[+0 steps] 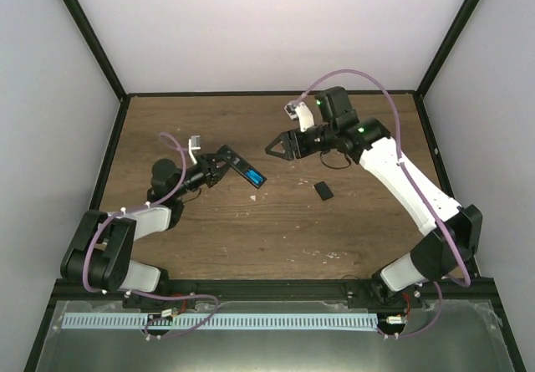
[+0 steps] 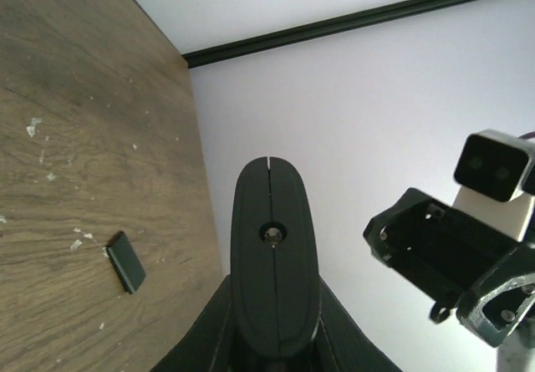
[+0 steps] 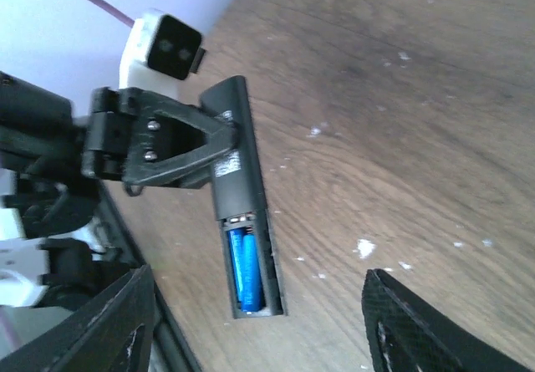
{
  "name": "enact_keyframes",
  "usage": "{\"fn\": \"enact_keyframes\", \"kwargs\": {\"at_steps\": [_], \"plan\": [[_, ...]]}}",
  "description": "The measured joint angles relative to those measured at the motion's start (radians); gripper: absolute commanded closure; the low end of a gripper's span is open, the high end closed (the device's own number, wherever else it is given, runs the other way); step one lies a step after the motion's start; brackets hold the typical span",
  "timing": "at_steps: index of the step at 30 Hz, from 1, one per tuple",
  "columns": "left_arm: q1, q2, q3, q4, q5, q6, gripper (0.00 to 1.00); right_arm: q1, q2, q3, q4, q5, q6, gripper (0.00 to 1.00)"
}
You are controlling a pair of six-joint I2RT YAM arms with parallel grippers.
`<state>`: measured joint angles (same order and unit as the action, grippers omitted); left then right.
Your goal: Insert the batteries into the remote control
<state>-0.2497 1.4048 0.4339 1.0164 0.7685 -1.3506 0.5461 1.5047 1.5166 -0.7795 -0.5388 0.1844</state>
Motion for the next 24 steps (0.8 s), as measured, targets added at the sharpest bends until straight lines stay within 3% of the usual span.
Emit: {"fn": "enact_keyframes", "kwargs": {"at_steps": [8, 12, 24], "plan": [[0.0, 0.014, -0.05, 0.184, -0.053, -0.142, 1.0, -0.061, -0.036, -0.212, 0.225, -0.248, 0.167, 0.39], [0.0, 0.015, -0.058, 0.223, -0.076, -0.177, 1.0, -0.072, -0.032, -0.231, 0.291, -0.331, 0.232, 0.38], [0.0, -0.075, -0.055, 0.111, -0.109, -0.183, 1.0, -0.072, 0.038, -0.241, 0.336, -0.452, 0.288, 0.37]]}}
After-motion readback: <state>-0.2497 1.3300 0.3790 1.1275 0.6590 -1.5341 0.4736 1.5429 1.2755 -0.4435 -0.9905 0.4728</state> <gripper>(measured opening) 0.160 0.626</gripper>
